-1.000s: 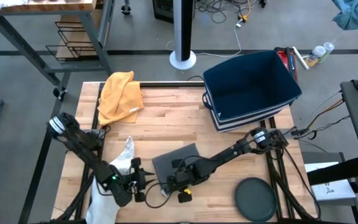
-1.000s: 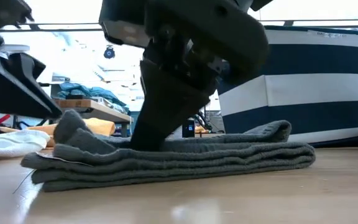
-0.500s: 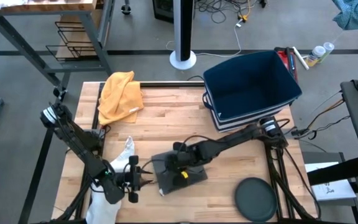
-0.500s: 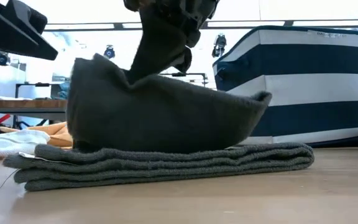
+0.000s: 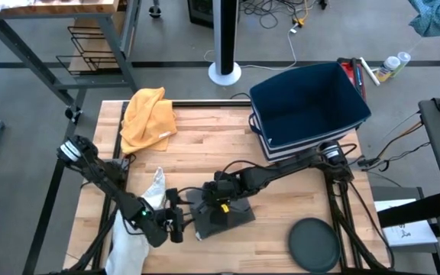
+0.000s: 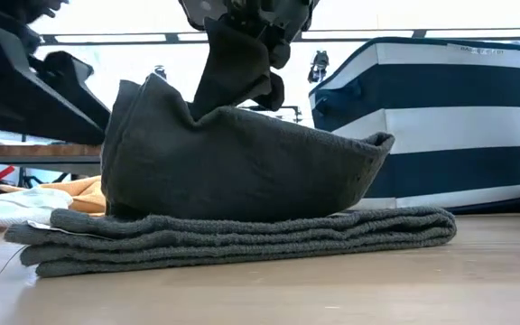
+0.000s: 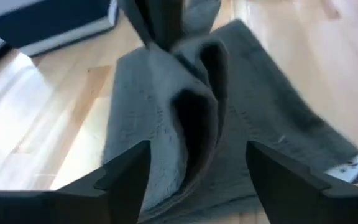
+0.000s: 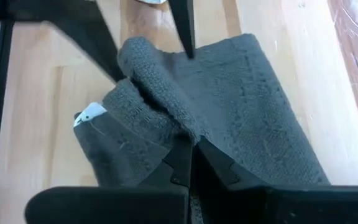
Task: Fold kitchen towel into neat rectangle
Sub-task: Fold the gray towel
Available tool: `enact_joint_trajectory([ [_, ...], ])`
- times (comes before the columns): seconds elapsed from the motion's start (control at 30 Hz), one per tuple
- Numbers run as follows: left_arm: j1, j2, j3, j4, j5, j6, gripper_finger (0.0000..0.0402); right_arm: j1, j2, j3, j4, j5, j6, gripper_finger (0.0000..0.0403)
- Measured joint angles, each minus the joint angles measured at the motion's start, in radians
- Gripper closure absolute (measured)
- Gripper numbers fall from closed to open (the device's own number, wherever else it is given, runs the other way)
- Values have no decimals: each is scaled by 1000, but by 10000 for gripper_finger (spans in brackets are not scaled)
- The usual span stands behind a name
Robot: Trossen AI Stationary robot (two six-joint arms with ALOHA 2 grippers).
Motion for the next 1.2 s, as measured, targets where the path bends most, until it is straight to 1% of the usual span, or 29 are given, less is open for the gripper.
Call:
enact_joint_trajectory([
  [0.03, 5, 10, 0, 3, 25, 6, 132, -3, 0, 0, 0, 0, 2, 400],
  [0.1, 10, 23, 0, 18, 34, -4, 123, -6, 0, 0, 3, 0, -1, 400],
  [0.23, 19, 40, 0, 39, -55, -14, 119, -13, 0, 0, 15, 0, -6, 400],
  [0.3, 30, 41, 0, 57, -89, -9, 124, -15, 0, 0, 28, 0, -6, 400],
  [0.43, 70, 41, 0, 115, -93, 8, 139, -16, -2, 2, 79, 2, -17, 400],
  [0.57, 98, 41, 0, 118, -93, 6, 167, -18, -4, 16, 83, 28, -32, 400],
  [0.63, 108, 41, 0, 120, -93, 2, 194, -19, -4, 16, 81, 46, -51, 400],
  [0.7, 114, 40, 0, 124, -93, 1, 236, -19, -4, 18, 77, 46, -70, 399],
  [0.77, 117, 38, 0, 121, -95, 1, 292, -18, -4, 22, 77, 47, -75, 390],
  [0.83, 118, 35, 0, 122, -96, 10, 359, -18, -4, 32, 48, 54, -82, 372],
  [0.87, 118, 34, 0, 120, -95, 15, 379, -18, -7, 41, 20, 64, -96, 359],
  [0.9, 122, 32, 0, 117, -95, 16, 388, -16, -10, 54, -19, 88, -105, 346],
  [0.93, 124, 30, 0, 111, -96, 15, 386, -12, -20, 66, -58, 131, -119, 332],
  [1.0, 131, 24, 0, 92, -101, 8, 385, 8, -55, 81, -141, 256, -158, 303],
  [1.07, 138, 15, 0, 67, -112, -6, 394, 40, -107, 78, -201, 377, -196, 277],
  [1.1, 140, 8, 0, 46, -122, -11, 396, 61, -133, 73, -229, 418, -206, 264],
  [1.2, 148, -29, 0, -26, -161, -26, 395, 125, -195, 38, -350, 491, -197, 234],
])
